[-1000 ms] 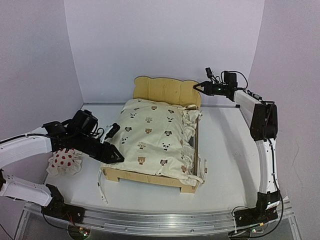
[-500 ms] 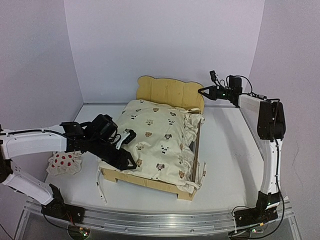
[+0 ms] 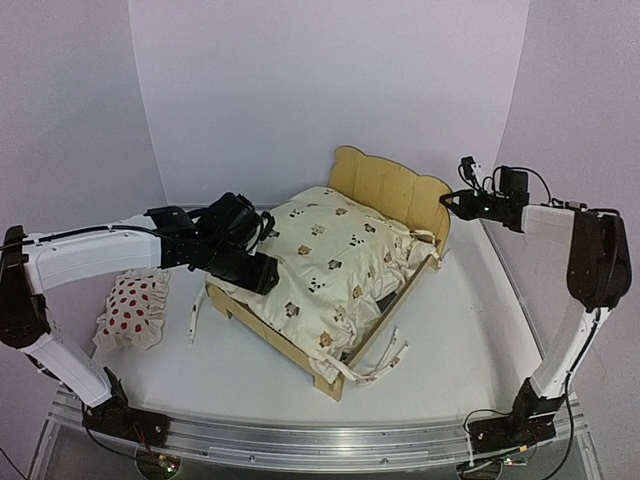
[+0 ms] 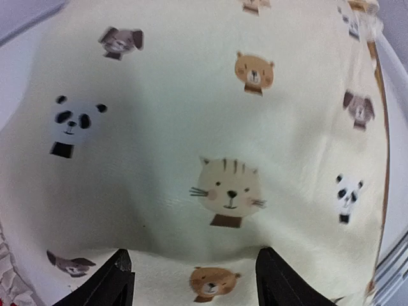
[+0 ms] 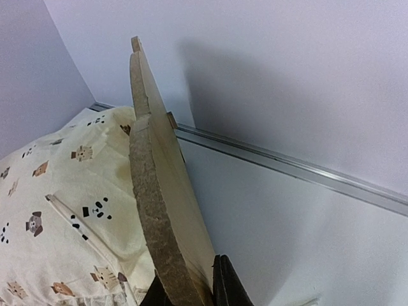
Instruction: Set up the pet bed
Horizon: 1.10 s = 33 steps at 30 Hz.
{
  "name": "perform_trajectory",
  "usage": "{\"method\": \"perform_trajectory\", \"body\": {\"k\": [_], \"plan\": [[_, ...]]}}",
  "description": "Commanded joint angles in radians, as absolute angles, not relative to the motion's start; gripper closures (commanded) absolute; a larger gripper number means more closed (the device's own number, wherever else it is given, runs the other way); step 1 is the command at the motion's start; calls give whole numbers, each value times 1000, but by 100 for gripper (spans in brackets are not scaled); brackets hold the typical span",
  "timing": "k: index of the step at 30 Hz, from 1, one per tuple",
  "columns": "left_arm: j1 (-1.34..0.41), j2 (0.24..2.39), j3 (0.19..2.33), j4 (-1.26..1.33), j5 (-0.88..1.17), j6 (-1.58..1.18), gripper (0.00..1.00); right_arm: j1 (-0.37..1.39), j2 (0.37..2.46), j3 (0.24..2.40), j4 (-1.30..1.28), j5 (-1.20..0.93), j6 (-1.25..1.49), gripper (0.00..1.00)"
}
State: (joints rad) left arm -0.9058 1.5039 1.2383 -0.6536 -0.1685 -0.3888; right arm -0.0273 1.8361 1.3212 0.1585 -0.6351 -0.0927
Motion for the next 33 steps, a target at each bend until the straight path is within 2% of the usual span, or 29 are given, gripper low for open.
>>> {"method": "perform_trajectory", "body": {"k": [1,5,9,14,19,27,33], "plan": [[-898,1482,1365,-741,-396,-405,31,-25,1655,1179,-17,-414,-27,100],[-886,1448,1354,-794,-495,-483,28,-25,1523,1092,-178,-358,46,100],[-884,1391,1252,-790,-513,-598,29,-24,1366,962,-293,-266,143,100],[-884,1316,1081,-761,-535,-709,38,-22,1184,843,-406,-190,287,100],[-876,1262,959,-667,-549,-730,45,-9,1050,791,-496,-242,369,100],[-777,1404,856,-384,-411,-679,53,99,933,751,-625,-203,496,100],[-710,1542,897,-255,-327,-602,55,153,847,733,-689,-163,595,100]]}}
